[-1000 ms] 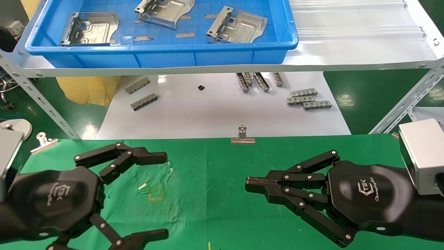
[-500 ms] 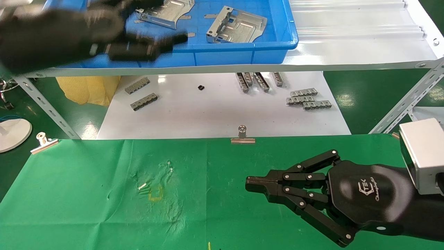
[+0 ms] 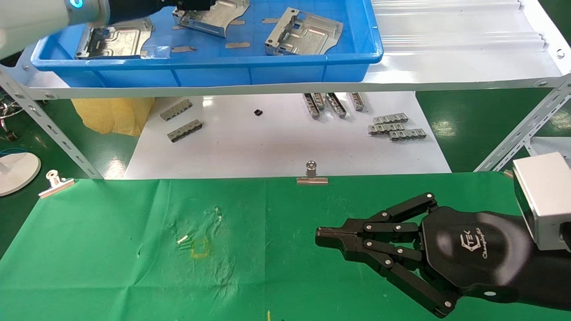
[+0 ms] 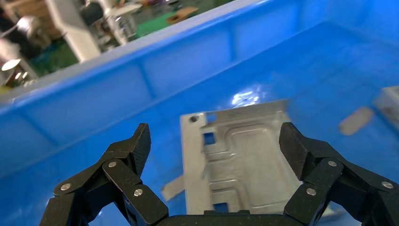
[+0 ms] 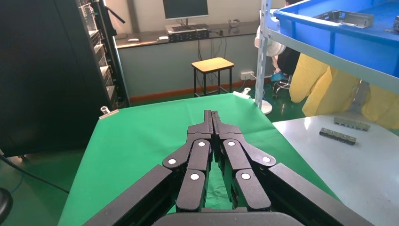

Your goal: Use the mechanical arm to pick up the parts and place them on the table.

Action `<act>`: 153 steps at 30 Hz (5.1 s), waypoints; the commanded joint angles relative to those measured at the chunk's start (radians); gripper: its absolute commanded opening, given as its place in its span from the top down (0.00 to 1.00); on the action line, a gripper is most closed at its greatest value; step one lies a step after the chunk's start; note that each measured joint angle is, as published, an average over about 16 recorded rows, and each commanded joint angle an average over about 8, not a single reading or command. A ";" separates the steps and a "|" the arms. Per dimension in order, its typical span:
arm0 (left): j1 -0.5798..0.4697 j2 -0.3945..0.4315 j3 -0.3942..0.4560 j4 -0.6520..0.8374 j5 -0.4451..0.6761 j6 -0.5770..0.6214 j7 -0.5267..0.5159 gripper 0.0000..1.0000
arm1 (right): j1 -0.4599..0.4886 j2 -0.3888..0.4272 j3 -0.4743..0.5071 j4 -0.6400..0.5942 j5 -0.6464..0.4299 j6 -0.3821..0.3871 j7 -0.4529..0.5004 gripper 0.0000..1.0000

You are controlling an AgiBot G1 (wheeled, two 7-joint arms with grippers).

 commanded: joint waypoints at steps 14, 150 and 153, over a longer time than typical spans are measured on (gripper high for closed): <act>-0.025 0.061 0.024 0.131 0.037 -0.090 -0.044 1.00 | 0.000 0.000 0.000 0.000 0.000 0.000 0.000 0.00; 0.312 -0.268 0.234 0.136 -0.215 0.848 0.822 0.00 | 0.000 0.001 -0.002 0.000 0.002 0.001 -0.001 0.00; 0.315 -0.270 0.235 0.126 -0.212 0.847 0.823 0.00 | 0.000 0.001 -0.002 0.000 0.002 0.001 -0.001 0.00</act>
